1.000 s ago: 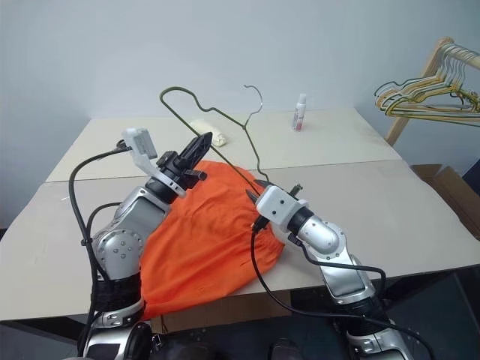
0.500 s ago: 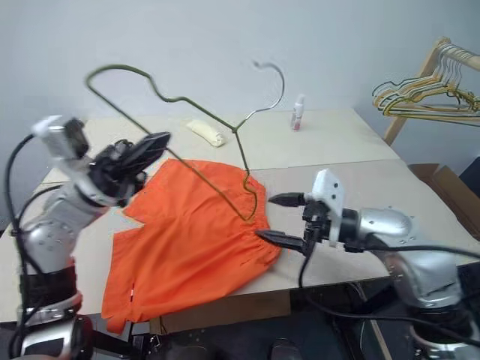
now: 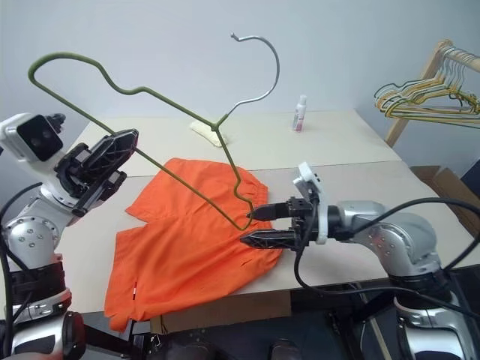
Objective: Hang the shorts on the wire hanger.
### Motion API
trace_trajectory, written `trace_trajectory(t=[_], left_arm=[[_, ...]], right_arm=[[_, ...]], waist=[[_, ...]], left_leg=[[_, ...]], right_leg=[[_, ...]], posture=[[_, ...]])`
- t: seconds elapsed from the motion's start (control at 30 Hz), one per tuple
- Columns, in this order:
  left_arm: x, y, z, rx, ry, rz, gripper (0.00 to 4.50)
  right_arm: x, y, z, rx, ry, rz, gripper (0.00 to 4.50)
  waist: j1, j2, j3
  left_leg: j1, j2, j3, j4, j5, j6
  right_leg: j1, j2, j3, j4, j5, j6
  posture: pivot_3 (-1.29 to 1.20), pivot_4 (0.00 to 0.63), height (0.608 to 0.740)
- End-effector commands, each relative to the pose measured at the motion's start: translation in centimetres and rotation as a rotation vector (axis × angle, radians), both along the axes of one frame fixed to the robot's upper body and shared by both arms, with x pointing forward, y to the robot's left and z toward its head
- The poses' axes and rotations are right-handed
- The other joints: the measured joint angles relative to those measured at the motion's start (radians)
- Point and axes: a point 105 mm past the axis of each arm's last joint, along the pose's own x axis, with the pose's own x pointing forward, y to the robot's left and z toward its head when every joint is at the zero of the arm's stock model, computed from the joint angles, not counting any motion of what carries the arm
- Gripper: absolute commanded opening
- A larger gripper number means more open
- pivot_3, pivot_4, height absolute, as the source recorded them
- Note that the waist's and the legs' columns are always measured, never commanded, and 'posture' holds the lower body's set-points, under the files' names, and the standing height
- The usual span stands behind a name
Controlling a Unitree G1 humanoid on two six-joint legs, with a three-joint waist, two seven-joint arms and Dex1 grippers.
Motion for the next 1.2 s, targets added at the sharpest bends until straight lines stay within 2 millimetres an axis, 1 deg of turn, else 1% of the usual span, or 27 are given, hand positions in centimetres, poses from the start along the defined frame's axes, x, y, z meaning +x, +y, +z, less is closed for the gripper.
trace_trajectory(t=[0.03,0.17,0.27,0.37,0.43,0.47,0.63,0.67,0.73,0.77,0.8,0.83,0.87,0.93,0.97,1.0,1.03,1.07,1.13,1.2], left_arm=[[-0.6,-0.3,1.1,0.002,-0.061,-0.007,0.0],[-0.8,-0.1,1.3,-0.015,-0.061,-0.014,0.0],[-0.8,-0.1,1.2,-0.016,-0.058,-0.011,0.0],[-0.9,-0.2,1.2,-0.026,-0.05,-0.016,0.0],[-0.9,-0.4,1.0,-0.012,-0.052,-0.013,0.0],[-0.9,-0.4,0.9,-0.011,-0.049,-0.012,0.0],[-0.6,-0.4,0.5,0.001,-0.043,0.003,0.0],[-0.6,-0.4,0.2,0.011,-0.037,-0.002,0.0],[-0.6,-0.5,-0.5,0.033,-0.024,-0.008,0.0],[-0.1,-0.9,-1.3,0.079,0.007,0.012,0.0],[0.2,-1.2,-1.9,0.113,0.029,0.027,0.51],[0.5,-1.5,-2.5,0.152,0.045,0.042,0.71],[0.8,-1.8,-3.3,0.206,0.053,0.067,1.02],[2.0,-2.7,-7.1,0.446,0.091,0.159,1.69],[2.3,-2.7,-8.7,0.522,0.118,0.187,2.02],[2.5,-2.7,-9.7,0.562,0.135,0.201,2.34],[2.7,-2.5,-10.8,0.609,0.142,0.22,2.69],[2.7,-2.4,-11.5,0.642,0.144,0.231,2.92],[2.5,-2.2,-13.0,0.747,0.114,0.242,3.55],[2.1,-2.0,-14.2,0.848,0.068,0.243,4.22]], right_arm=[[0.4,0.2,1.0,0.025,-0.04,0.017,4.49],[0.4,0.2,1.1,0.019,-0.045,0.054,4.49],[0.5,0.3,1.2,0.02,-0.053,0.058,3.97],[0.5,0.4,1.2,0.017,-0.058,0.065,2.99],[0.6,0.6,1.1,0.015,-0.061,0.063,2.16],[0.7,0.6,1.2,0.018,-0.064,0.063,1.93],[0.9,0.6,1.2,0.031,-0.073,0.049,0.19],[0.9,0.6,1.2,0.033,-0.075,0.049,0.04],[0.8,0.6,1.2,0.038,-0.076,0.046,0.04],[0.7,0.5,1.2,0.048,-0.074,0.043,0.04],[0.7,0.4,1.3,0.055,-0.073,0.04,0.0],[0.6,0.4,1.4,0.061,-0.075,0.034,0.0],[0.7,0.3,1.5,0.071,-0.073,0.023,0.0],[0.9,-0.4,1.9,0.1,-0.065,-0.029,0.0],[1.0,-0.8,2.0,0.115,-0.055,-0.054,0.0],[1.0,-1.1,2.2,0.124,-0.047,-0.07,0.0],[1.1,-1.7,2.0,0.118,-0.033,-0.103,0.0],[1.1,-2.0,1.8,0.112,-0.022,-0.126,0.0],[1.0,-3.2,1.0,0.063,0.01,-0.187,0.0],[1.0,-5.1,-0.4,0.009,0.106,-0.258,0.0]], waist=[[0.001,0.0,0.0],[0.002,0.0,0.0],[0.003,0.0,0.0],[0.005,0.0,0.0],[0.005,0.0,0.0],[0.005,0.0,0.0],[0.006,0.0,0.0],[0.006,0.0,0.0],[0.006,0.0,0.0],[0.005,0.0,0.0],[0.005,0.0,0.0],[0.005,0.0,0.0],[0.006,0.0,0.0],[0.01,0.0,0.0],[0.012,0.0,0.0],[0.016,0.0,0.0],[0.017,0.0,0.0],[0.018,0.0,0.0],[0.019,0.0,0.0],[0.022,0.0,0.0]], left_leg=[[0.0,0.0,0.0,0.0,0.0,0.0],[-0.002,0.0,0.0,0.0,0.0,0.0],[-0.002,0.0,0.0,0.0,0.0,0.0],[-0.002,0.0,0.0,0.0,0.0,0.0],[-0.002,0.0,0.0,0.0,0.0,0.0],[-0.002,0.0,0.0,0.0,0.0,0.0],[-0.003,0.0,0.0,0.0,0.0,0.0],[-0.003,0.0,0.0,0.0,0.0,0.0],[-0.003,0.0,0.0,0.0,0.0,0.0],[-0.003,0.0,0.0,0.0,0.0,0.0],[-0.003,0.0,0.0,0.0,0.0,0.0],[-0.003,0.0,0.0,0.0,0.0,0.0],[-0.003,0.0,0.0,0.0,0.0,0.0],[-0.003,-0.001,0.0,0.0,0.0,0.0],[-0.003,-0.003,0.0,0.0,0.0,0.0],[-0.002,-0.004,0.0,-0.001,0.0,0.0],[-0.003,-0.004,0.0,-0.001,0.0,0.0],[-0.003,-0.004,0.0,-0.001,0.0,0.0],[-0.004,-0.001,0.0,-0.001,0.0,0.0],[-0.007,0.0,0.0,-0.001,0.0,0.0]], right_leg=[[0.0,0.0,0.0,0.0,0.0,0.0],[-0.002,0.0,0.0,0.0,0.0,0.0],[-0.002,0.0,0.0,0.0,0.0,0.0],[-0.002,0.0,0.0,0.0,0.0,0.0],[-0.002,0.0,0.0,0.0,0.0,0.0],[-0.002,0.0,0.0,0.0,0.0,0.0],[-0.003,0.0,0.0,0.0,0.0,0.0],[-0.003,0.0,0.0,0.0,0.0,0.0],[-0.003,0.0,0.0,0.0,0.0,0.0],[-0.003,0.0,0.0,0.0,0.0,0.0],[-0.003,0.0,0.0,0.0,0.0,0.0],[-0.003,0.0,0.0,0.0,0.0,0.0],[-0.003,0.0,0.0,0.0,0.0,0.0],[-0.003,-0.001,0.0,0.0,0.0,0.0],[-0.003,0.0,0.0,0.0,0.0,0.0],[-0.003,-0.001,0.001,0.0,0.0,0.0],[-0.003,-0.001,0.0,-0.001,0.0,0.0],[-0.003,-0.001,0.0,0.0,0.0,0.0],[-0.004,-0.001,0.0,-0.001,0.0,0.0],[-0.005,-0.001,-0.001,-0.001,0.0,0.0]], posture=[[0.11,0.0,0.74],[0.11,0.0,0.74],[0.12,0.0,0.74],[0.12,0.0,0.74],[0.12,0.0,0.74],[0.12,0.0,0.74],[0.11,0.0,0.74],[0.11,0.0,0.74],[0.11,0.0,0.74],[0.11,0.0,0.74],[0.11,0.0,0.74],[0.11,0.0,0.74],[0.11,0.0,0.74],[0.11,0.0,0.74],[0.11,0.0,0.74],[0.11,0.0,0.74],[0.1,0.0,0.74],[0.1,0.0,0.74],[0.09,0.0,0.74],[0.09,0.0,0.74]])
